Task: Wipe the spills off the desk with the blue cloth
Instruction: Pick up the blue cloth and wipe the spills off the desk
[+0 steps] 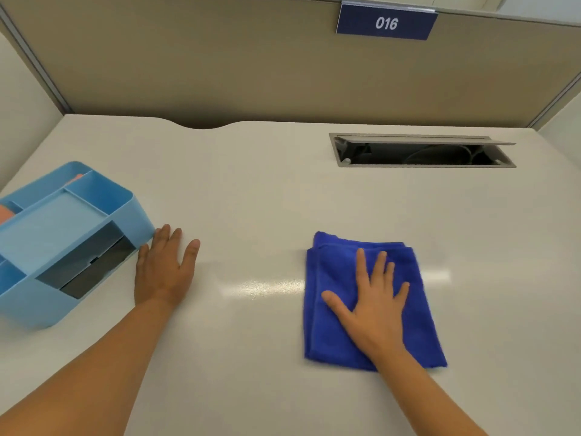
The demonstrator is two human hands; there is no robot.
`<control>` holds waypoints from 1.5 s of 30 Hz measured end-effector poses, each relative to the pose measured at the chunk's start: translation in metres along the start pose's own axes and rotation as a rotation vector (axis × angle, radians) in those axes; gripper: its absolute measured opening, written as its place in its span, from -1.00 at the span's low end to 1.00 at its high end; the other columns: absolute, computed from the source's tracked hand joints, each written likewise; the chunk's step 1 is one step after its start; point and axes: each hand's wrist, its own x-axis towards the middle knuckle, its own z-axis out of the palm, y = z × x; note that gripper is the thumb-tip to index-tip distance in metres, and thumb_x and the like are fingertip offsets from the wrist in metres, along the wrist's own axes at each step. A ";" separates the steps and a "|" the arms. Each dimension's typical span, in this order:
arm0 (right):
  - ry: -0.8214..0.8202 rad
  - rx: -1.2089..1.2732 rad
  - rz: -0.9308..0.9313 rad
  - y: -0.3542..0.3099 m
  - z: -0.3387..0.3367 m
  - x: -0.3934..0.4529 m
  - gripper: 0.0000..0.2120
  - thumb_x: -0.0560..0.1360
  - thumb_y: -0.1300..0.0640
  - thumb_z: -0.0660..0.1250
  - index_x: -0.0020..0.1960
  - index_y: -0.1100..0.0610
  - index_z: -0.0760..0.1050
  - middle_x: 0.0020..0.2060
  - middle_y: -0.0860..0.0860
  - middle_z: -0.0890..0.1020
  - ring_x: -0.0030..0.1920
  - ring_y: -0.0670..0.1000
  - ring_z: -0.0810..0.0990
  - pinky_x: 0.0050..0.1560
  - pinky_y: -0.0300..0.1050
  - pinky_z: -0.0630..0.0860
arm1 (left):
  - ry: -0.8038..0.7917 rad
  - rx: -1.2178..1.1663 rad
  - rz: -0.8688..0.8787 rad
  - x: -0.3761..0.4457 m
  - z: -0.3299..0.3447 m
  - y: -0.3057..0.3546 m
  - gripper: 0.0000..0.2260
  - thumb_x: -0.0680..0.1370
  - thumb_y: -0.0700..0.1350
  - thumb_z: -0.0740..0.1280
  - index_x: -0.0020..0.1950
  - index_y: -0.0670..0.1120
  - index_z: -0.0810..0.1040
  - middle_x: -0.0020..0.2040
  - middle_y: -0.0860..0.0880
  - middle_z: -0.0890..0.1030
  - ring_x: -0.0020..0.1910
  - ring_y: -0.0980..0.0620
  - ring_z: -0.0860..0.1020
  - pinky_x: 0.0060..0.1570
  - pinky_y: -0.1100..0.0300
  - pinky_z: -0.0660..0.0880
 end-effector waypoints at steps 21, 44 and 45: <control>-0.129 -0.153 -0.391 -0.176 0.043 0.164 -0.30 0.51 -0.39 -0.06 0.55 -0.13 -0.08 0.57 0.02 -0.12 0.54 0.23 -0.24 0.42 0.43 -0.27 | 0.027 -0.154 -0.042 -0.004 -0.006 0.007 -0.51 0.61 0.06 -0.04 0.50 -0.10 0.20 0.55 -0.04 0.16 0.55 0.03 0.07 0.49 0.11 -0.08; 0.014 -0.113 0.308 0.002 -0.013 0.160 -0.25 0.48 -0.43 -0.11 0.56 -0.10 -0.11 0.57 0.07 -0.09 0.54 0.26 -0.16 0.42 0.45 -0.16 | -0.008 -0.092 -0.040 0.000 -0.003 0.002 -0.49 0.59 0.10 -0.04 0.49 -0.09 0.22 0.55 -0.03 0.16 0.55 -0.01 0.08 0.50 0.02 0.02; 0.016 -0.111 0.322 0.006 -0.012 0.148 -0.26 0.49 -0.42 -0.11 0.56 -0.10 -0.11 0.57 0.07 -0.10 0.54 0.26 -0.16 0.42 0.45 -0.15 | -0.010 -0.090 -0.041 0.000 -0.003 0.002 -0.49 0.59 0.11 -0.05 0.49 -0.09 0.22 0.55 -0.03 0.15 0.55 -0.02 0.08 0.50 0.02 0.02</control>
